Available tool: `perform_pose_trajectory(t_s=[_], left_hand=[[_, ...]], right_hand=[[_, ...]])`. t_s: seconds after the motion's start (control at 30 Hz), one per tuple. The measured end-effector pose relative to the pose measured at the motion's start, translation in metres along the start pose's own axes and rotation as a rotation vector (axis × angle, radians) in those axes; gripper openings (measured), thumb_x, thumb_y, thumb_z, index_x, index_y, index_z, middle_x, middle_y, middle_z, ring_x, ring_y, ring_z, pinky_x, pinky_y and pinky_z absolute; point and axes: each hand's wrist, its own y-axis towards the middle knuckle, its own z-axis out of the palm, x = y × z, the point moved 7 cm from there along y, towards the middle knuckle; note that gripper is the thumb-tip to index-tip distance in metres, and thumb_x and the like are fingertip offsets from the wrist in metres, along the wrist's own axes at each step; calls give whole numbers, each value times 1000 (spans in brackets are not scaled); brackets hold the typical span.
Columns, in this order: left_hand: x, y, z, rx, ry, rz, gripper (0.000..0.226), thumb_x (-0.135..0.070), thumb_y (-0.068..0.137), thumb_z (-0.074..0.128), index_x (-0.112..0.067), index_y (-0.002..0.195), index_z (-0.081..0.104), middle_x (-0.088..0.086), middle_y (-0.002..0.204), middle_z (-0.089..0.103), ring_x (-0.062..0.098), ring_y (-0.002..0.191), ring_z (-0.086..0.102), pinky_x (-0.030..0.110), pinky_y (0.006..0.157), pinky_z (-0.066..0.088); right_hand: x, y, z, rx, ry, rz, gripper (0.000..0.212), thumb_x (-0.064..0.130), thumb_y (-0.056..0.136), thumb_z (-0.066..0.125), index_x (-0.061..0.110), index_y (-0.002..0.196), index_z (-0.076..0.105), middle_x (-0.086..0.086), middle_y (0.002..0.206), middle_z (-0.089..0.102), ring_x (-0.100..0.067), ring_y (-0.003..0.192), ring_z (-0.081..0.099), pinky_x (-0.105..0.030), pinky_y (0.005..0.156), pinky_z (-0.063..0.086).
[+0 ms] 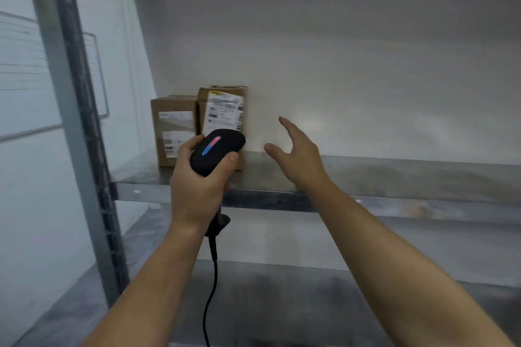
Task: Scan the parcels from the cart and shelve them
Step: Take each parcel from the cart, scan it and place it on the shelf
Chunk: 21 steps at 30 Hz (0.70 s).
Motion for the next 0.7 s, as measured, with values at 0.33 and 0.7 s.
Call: perform_pose_trajectory(t_s=[0.33,0.7], left_hand=[[-34,-74,146,188,-132,-18,69,-50,70,81,-29,131,55,-20,109,65,21,98,70,54,84,60],[-72,-210,318,475,-212,-57,65,-56,66,76,-37,125,56,-18,105,70,28,87,71,51,84,60]], right_hand=[[-77,-79,-168,-196,-391,-21,55,39,99,60,20,148,47,-5,156,43,-22,150,28,-29,116,21],[-151,-215,-360,-326,-646,216,60,49,95,51,18,147,49,-6,155,44,-24,148,31,-50,118,31]])
